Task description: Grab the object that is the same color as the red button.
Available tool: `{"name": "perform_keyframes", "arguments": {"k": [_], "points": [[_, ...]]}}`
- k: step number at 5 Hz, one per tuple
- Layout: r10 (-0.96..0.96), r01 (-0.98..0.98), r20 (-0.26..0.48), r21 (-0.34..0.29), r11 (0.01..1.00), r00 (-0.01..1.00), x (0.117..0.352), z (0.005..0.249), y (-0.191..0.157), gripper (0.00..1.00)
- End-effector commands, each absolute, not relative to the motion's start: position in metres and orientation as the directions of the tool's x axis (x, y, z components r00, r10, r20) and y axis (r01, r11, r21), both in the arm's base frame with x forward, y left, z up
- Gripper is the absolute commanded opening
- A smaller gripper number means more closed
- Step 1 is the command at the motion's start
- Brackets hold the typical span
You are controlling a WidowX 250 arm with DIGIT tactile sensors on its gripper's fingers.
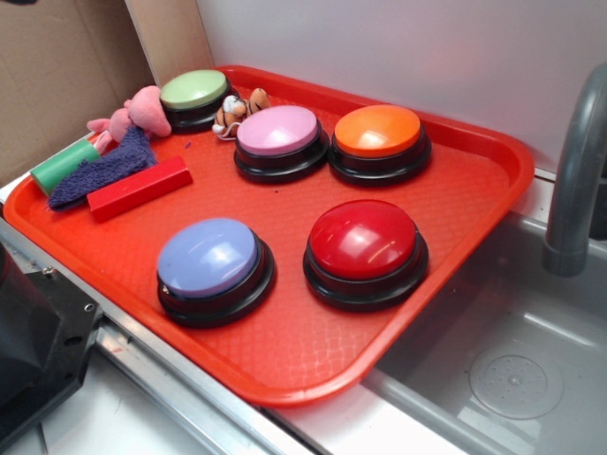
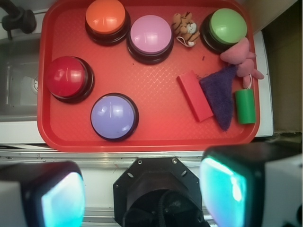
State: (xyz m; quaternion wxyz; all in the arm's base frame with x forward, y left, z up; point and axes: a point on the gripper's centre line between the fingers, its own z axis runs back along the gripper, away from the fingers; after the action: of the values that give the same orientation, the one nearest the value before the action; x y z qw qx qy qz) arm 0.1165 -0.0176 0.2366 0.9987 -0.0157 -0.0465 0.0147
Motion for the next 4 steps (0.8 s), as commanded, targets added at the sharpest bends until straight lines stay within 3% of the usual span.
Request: {"name": "perform_keyframes", "arguments": {"k": [1, 4], "points": [[0.031, -0.028, 0.092, -0.033, 0.999, 0.995, 0.117, 0.237, -0.018, 1.0], [-0.014, 0.009, 0.126, 0.039, 0.999, 0.992, 0.154, 0.194, 0.011, 1.0]]}}
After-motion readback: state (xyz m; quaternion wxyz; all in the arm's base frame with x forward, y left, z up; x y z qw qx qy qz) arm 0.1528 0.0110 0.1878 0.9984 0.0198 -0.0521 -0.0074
